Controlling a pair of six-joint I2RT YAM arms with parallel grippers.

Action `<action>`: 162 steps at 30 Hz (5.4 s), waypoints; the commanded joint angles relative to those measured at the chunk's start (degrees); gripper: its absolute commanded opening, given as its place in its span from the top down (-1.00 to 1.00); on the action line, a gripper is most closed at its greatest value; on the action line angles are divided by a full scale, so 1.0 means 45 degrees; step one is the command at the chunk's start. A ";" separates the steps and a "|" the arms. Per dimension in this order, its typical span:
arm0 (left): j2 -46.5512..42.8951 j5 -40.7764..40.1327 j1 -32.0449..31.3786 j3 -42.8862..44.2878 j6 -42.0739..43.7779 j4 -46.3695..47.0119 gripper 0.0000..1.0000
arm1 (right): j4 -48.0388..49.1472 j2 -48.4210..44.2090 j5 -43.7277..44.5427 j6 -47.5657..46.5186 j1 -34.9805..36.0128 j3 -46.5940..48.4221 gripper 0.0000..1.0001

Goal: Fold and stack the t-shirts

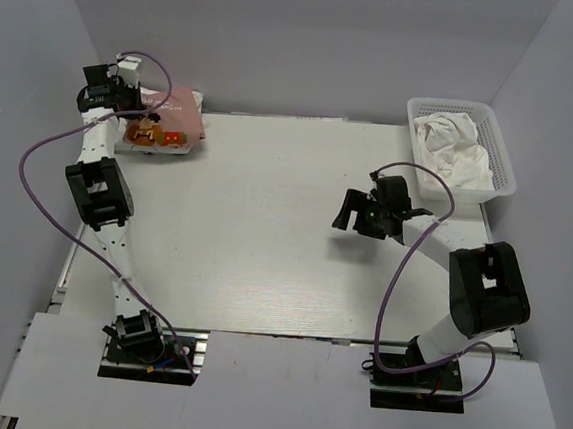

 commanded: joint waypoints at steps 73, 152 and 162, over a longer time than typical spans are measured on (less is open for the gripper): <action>0.1772 0.2306 0.2408 0.0308 -1.0163 0.6228 -1.00 | -0.0613 0.2213 0.0900 -0.0165 0.0304 0.2681 -0.81; -0.2170 -0.1801 0.0533 -0.4259 -0.6958 0.9817 -1.00 | -0.0828 0.2996 0.1095 -0.0477 0.1418 0.3543 -0.81; -0.2898 -0.1215 -0.0757 -0.6174 -0.7054 0.9527 -1.00 | -0.0555 0.2507 0.1096 -0.0711 0.1496 0.2996 -0.81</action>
